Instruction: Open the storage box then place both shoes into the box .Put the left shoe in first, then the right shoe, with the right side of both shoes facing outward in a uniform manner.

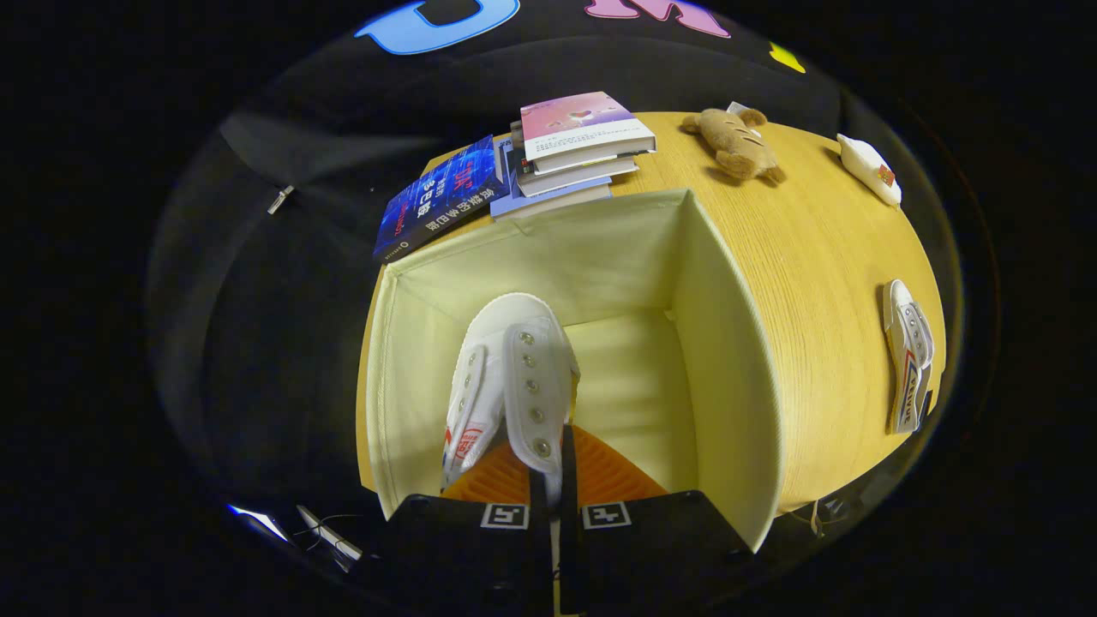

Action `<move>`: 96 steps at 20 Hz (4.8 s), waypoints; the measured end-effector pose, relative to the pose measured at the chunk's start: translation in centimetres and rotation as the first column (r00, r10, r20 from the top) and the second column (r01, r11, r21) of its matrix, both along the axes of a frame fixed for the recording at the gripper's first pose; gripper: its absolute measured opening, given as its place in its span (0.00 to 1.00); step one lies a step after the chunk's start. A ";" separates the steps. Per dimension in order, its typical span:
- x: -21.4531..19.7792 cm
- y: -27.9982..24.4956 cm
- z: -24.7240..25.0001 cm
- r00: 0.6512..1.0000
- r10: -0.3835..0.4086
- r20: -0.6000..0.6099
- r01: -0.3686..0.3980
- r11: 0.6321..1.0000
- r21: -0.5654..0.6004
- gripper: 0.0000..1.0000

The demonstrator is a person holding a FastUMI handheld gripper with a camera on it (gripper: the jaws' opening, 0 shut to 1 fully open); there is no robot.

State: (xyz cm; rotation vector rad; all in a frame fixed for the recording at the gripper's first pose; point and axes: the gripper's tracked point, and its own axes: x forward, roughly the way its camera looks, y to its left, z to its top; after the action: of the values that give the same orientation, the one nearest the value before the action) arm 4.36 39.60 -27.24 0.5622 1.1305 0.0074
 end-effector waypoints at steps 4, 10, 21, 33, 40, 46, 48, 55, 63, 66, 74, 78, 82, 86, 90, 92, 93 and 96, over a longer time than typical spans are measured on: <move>-0.2 1.0 -1.3 0.999 0.008 -0.034 -0.007 1.000 0.019 0.08; -1.2 2.5 -2.6 0.996 0.069 -0.054 -0.066 0.996 0.058 0.21; -1.5 -0.4 3.8 0.977 0.159 0.138 -0.171 0.982 0.077 0.99; -10.1 -23.1 7.3 0.921 0.177 0.347 -0.125 0.978 -0.165 0.99; -18.3 -39.7 -3.0 0.987 0.036 0.155 0.022 0.934 -0.356 0.99; -19.1 -45.1 -10.5 0.998 0.002 0.060 0.022 0.915 -0.404 0.99; -18.5 -45.8 -12.3 0.999 0.008 0.051 0.014 0.908 -0.418 0.97; -14.7 -46.0 -15.7 0.997 -0.004 0.081 0.035 0.923 -0.383 0.58; -14.4 -45.9 -13.5 0.989 -0.109 0.099 0.132 0.956 -0.261 0.05; -14.2 -45.2 -11.0 0.986 -0.111 0.122 0.139 0.957 -0.254 0.05; -11.6 -41.4 -2.3 0.960 -0.100 0.261 0.160 0.962 -0.222 0.05; -9.7 -37.2 4.1 0.939 -0.053 0.339 0.119 0.977 -0.175 0.05; -7.8 -30.8 10.5 0.917 0.002 0.400 0.050 0.992 -0.119 0.05; -6.3 -23.0 14.0 0.909 0.042 0.416 -0.027 0.999 -0.042 0.05; -3.9 -16.1 13.7 0.923 0.057 0.380 -0.066 0.998 0.010 0.05; -2.9 -13.3 13.2 0.932 0.059 0.356 -0.070 0.997 0.017 0.05; -2.6 -12.2 12.8 0.938 0.063 0.339 -0.072 0.997 0.013 0.05; -1.5 -9.8 10.6 0.956 0.069 0.286 -0.066 0.998 -0.023 0.05</move>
State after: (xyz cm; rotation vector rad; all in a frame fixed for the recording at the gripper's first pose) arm 2.87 29.82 -16.64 0.4922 0.8648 0.1367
